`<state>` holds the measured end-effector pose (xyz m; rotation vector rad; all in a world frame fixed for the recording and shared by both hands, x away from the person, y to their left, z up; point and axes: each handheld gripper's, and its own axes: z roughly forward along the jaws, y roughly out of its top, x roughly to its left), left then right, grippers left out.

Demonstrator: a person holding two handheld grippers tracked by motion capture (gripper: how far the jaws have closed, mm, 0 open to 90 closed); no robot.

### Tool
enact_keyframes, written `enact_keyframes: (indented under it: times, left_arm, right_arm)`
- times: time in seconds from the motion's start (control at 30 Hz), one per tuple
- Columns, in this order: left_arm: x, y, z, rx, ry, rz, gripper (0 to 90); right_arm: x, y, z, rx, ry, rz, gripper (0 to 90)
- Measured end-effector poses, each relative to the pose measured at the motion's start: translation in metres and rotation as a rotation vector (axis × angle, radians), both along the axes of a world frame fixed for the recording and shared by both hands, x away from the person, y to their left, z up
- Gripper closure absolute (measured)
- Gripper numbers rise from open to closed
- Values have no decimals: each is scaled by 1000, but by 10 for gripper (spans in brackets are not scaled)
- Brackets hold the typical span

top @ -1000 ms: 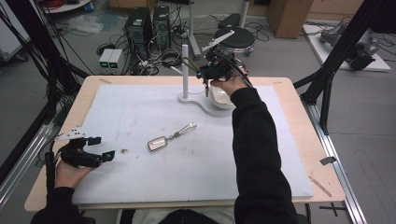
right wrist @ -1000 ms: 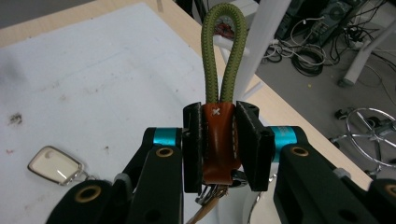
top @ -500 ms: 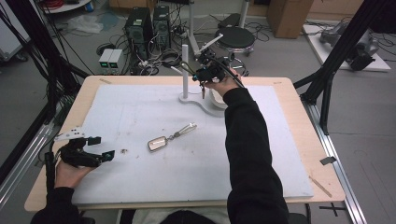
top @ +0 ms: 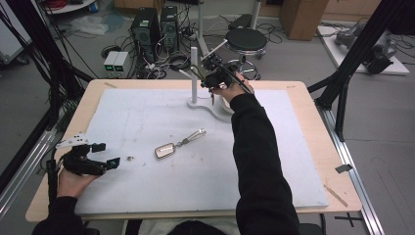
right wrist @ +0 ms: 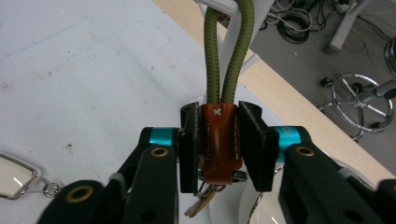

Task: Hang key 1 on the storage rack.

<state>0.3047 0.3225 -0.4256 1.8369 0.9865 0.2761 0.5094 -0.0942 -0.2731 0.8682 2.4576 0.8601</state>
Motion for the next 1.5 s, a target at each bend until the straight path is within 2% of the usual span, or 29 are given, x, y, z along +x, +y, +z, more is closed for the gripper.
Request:
enact_keyframes:
  times: [0.03,0.07,0.1,0.2,0.27,0.33,0.43,0.57,0.77,0.87,1.13,1.37,1.5]
  left_arm:
    - [0,0,0,-2,-2,2,19]
    - [0,0,0,-2,-2,2,18]
    - [0,0,0,-3,-3,3,18]
    - [1,1,0,-5,-6,3,19]
    - [0,1,0,-9,-10,9,19]
    - [0,1,1,-14,-12,12,19]
    - [-1,1,1,-9,-13,11,19]
    - [-1,1,1,-18,-16,18,19]
    - [-1,2,2,-22,-22,19,18]
    - [-1,2,2,-24,-20,21,18]
    - [-1,3,3,-34,-28,28,19]
    - [-1,3,3,-28,-23,26,18]
    - [-1,3,3,-30,-25,30,19]
  right_arm:
    - [1,0,0,3,9,-10,617]
    - [1,-1,-1,13,11,-18,462]
    - [2,-3,-1,19,35,-18,330]
    - [2,-7,-3,13,59,-38,115]
    - [3,-12,-4,28,95,-49,3]
    - [1,-16,-5,7,93,-63,5]
    - [-3,-23,-6,3,102,-74,5]
    - [-14,-34,-8,54,125,-73,5]
    - [-33,-50,-13,69,120,-73,5]
    - [-39,-60,-17,100,145,-80,5]
    - [-58,-84,-23,140,90,-85,5]
    - [-76,-114,-30,168,70,-128,5]
    - [-87,-131,-36,167,49,-158,5]
